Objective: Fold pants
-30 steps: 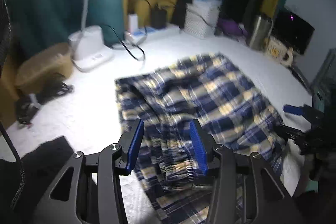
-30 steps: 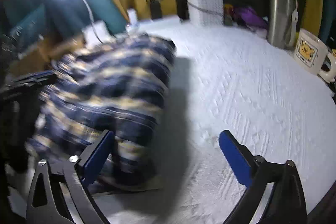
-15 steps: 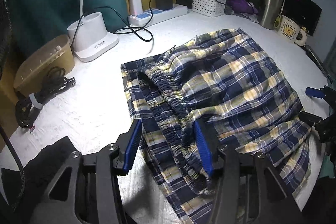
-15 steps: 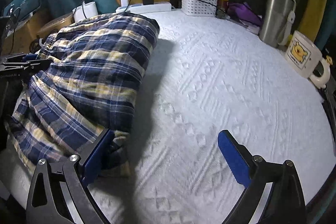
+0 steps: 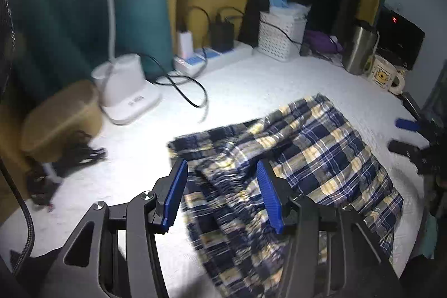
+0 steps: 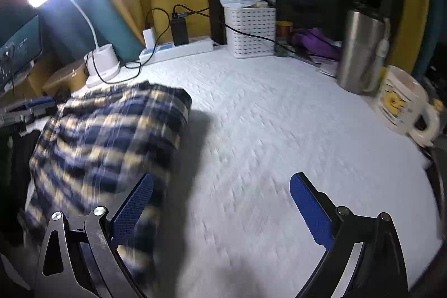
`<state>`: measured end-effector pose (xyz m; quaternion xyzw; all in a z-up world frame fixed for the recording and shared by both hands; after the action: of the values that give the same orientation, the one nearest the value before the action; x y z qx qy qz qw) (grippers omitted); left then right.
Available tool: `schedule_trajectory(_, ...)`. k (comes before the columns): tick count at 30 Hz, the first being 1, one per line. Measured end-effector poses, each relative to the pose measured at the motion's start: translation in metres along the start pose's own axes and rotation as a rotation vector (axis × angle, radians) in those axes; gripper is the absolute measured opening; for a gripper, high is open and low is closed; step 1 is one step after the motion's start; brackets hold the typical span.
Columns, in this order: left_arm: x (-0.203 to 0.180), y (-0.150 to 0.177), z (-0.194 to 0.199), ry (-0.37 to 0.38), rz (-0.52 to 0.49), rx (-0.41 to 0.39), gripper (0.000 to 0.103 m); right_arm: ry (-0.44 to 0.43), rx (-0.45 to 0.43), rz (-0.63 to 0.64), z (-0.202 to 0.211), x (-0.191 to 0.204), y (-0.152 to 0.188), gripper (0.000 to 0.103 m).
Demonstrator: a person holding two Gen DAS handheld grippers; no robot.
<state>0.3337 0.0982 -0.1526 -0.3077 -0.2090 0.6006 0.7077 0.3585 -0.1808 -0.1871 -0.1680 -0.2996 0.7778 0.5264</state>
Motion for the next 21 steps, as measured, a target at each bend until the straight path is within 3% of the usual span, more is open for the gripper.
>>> schedule_trajectory(3, -0.003, 0.005, -0.018, -0.004, -0.029, 0.041, 0.052, -0.025, 0.009, 0.003, -0.024, 0.010, -0.015, 0.097)
schedule_trajectory(7, 0.007, 0.005, -0.034, -0.013, -0.027, 0.074, 0.052, 0.007, 0.013, 0.067, -0.048, 0.027, -0.031, 0.089)
schedule_trajectory(11, 0.007, 0.002, -0.043, -0.032, -0.094, 0.085, 0.053, 0.046, 0.037, 0.125, -0.076, 0.037, -0.039, 0.086)
schedule_trajectory(21, 0.029, 0.002, -0.061, -0.020, -0.019, 0.110, 0.053, 0.040, 0.090, 0.089, -0.105, 0.029, -0.050, 0.086)
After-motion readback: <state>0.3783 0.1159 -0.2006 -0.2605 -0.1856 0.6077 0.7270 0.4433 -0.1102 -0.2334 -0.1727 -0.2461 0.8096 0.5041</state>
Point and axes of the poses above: each gripper's, at about its wrist camera, not at the fingertips, and z roughly against the way its jaws point, x to its left, y to its underside, the point moved 8 cm from there along -z, roughly the way its jaws point
